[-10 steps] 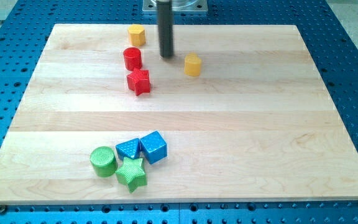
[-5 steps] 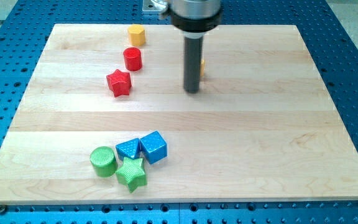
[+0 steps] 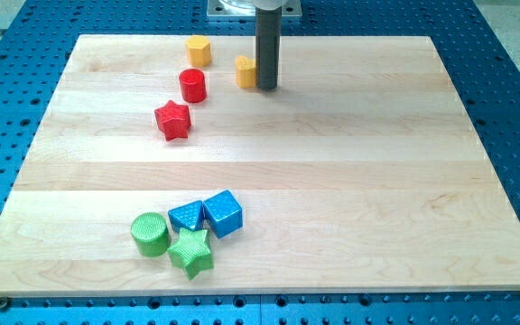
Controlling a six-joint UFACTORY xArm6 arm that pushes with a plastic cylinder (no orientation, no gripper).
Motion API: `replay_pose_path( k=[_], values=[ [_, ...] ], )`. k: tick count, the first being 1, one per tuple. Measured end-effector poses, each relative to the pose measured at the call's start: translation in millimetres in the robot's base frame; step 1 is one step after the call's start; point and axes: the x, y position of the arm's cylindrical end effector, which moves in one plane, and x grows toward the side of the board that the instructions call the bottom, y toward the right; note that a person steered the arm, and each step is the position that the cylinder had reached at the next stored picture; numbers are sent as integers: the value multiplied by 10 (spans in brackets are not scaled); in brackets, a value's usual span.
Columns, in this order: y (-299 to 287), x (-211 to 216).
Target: Move the hexagon to the top of the red circle
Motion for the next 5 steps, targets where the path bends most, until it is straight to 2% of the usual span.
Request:
replay_pose_path(
  k=[1, 3, 5],
  values=[
    [66, 101],
    [-495, 311],
    [-852, 101]
  ],
)
